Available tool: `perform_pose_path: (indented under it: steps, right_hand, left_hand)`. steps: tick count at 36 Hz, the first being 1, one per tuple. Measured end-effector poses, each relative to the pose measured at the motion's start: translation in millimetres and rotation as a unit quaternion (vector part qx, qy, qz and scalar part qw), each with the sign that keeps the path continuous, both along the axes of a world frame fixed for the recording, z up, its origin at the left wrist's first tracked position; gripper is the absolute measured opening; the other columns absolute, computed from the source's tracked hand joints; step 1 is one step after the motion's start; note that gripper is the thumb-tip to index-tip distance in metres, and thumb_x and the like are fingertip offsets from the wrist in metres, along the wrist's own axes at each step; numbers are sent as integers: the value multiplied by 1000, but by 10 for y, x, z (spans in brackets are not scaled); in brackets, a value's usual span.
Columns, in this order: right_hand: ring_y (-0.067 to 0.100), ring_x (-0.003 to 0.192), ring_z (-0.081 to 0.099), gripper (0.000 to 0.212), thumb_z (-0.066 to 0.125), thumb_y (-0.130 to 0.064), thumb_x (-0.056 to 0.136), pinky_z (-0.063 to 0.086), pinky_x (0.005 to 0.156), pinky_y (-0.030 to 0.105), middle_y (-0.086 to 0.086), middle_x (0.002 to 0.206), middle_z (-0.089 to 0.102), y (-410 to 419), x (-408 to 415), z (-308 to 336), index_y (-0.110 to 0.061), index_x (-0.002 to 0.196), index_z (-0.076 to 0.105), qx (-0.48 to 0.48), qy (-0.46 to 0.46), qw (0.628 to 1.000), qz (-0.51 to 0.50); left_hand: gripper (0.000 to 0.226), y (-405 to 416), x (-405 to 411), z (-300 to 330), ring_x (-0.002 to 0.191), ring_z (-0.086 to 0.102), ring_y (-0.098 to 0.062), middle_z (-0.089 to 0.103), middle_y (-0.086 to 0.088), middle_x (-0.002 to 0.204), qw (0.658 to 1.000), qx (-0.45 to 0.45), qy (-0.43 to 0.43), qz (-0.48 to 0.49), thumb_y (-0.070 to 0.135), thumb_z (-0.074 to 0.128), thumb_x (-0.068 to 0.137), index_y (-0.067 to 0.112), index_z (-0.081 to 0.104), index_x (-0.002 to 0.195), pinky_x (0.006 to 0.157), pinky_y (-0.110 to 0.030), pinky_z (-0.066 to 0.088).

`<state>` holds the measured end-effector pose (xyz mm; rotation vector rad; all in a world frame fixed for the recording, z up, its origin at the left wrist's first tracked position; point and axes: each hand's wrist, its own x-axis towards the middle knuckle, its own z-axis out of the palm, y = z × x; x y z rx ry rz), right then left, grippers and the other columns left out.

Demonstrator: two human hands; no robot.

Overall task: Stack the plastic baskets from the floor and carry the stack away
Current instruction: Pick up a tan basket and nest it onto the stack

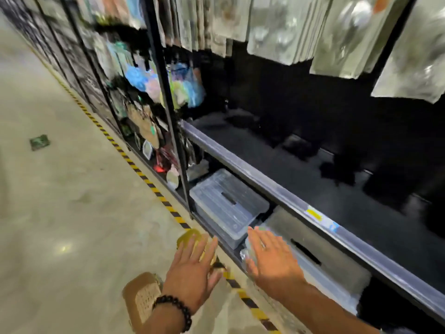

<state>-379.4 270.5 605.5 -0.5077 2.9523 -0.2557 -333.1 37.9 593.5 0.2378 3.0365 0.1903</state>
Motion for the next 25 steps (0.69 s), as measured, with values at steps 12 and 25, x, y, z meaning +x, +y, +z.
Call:
perform_pose_path:
  steps: [12, 25]
  right_hand:
    - [25, 161, 12, 75, 38, -53, 109, 22, 128, 46, 1, 174, 16, -734, 51, 1621, -22, 170, 5, 18, 57, 994, 87]
    - [30, 142, 43, 72, 53, -49, 105, 45, 110, 50, 7, 156, 44, -1811, 426, 1657, -15, 163, 25, -62, 57, 976, 200]
  left_hand:
    - [77, -815, 326, 1771, 152, 17, -28, 25, -1, 166, 991, -73, 104, 32, 68, 15, 97, 29, 17, 163, 121, -48, 20]
    - [75, -1608, 1232, 1932, 154, 12, -27, 15, 1, 169, 975, -94, 78, 185, 70, 16, 99, 32, 12, 163, 122, -46, 16]
